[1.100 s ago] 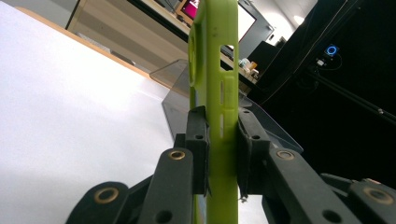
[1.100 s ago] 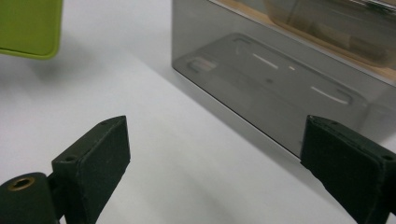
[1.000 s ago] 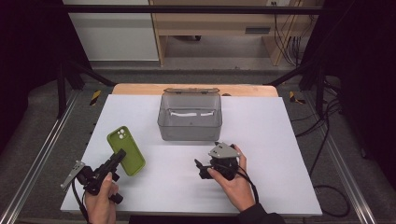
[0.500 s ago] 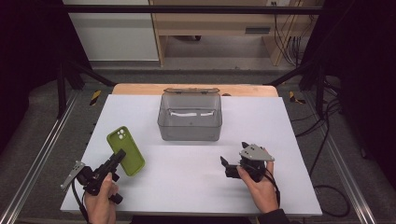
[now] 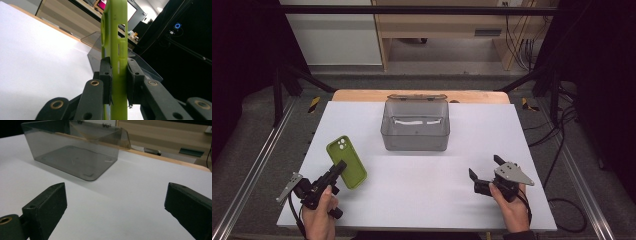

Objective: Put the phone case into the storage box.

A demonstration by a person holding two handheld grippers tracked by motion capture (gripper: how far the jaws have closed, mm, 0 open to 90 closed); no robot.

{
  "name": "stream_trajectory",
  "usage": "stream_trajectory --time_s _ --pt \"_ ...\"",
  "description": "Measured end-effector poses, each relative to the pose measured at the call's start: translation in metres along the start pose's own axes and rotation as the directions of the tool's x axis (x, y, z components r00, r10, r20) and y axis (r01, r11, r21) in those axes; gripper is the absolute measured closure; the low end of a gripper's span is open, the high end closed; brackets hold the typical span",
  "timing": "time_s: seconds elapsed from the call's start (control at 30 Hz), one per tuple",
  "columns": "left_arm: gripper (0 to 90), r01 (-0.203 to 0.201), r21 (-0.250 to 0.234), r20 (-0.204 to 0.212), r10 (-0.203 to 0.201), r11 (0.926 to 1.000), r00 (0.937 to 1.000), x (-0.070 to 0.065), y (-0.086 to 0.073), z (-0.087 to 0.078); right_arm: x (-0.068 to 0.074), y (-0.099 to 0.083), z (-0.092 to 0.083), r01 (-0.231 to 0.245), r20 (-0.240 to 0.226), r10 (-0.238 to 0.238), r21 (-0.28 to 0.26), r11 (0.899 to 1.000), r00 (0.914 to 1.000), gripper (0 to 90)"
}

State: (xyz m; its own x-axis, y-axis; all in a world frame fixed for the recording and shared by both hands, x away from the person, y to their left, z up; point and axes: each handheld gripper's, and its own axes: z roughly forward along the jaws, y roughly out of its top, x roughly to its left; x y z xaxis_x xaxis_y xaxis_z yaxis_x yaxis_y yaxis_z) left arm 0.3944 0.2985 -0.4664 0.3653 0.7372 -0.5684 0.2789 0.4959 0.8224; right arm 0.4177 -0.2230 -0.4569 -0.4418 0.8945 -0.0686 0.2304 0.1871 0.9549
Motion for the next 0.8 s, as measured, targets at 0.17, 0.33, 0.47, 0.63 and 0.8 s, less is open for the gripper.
stream_trajectory --time_s 0.17,0.33,0.47,0.63,0.8 --pt "77.7 -0.007 0.005 0.018 0.007 1.0000 0.9998 -0.005 0.001 0.000 -0.006 -0.006 -0.006 -0.005 0.004 0.005 -0.051 0.999 1.0000 4.3" --pt "77.7 -0.026 0.010 0.034 0.025 0.9996 0.9991 -0.012 0.002 -0.001 -0.008 -0.008 -0.009 -0.009 0.004 0.010 -0.062 0.998 0.9999 4.3" --pt "77.7 -0.041 0.016 0.048 0.041 0.9990 0.9980 -0.017 0.003 0.001 -0.005 -0.009 -0.008 0.005 -0.013 -0.006 -0.057 0.998 0.9999 4.4" --pt "77.7 -0.042 0.015 0.057 0.041 0.9990 0.9975 -0.020 0.006 0.001 0.000 -0.009 -0.007 0.014 -0.024 -0.016 -0.054 0.998 0.9996 4.2" --pt "77.7 -0.037 0.022 0.057 0.036 0.9991 0.9977 -0.024 0.012 0.006 0.002 -0.008 -0.007 0.017 -0.025 -0.019 -0.056 0.998 0.9995 4.2"
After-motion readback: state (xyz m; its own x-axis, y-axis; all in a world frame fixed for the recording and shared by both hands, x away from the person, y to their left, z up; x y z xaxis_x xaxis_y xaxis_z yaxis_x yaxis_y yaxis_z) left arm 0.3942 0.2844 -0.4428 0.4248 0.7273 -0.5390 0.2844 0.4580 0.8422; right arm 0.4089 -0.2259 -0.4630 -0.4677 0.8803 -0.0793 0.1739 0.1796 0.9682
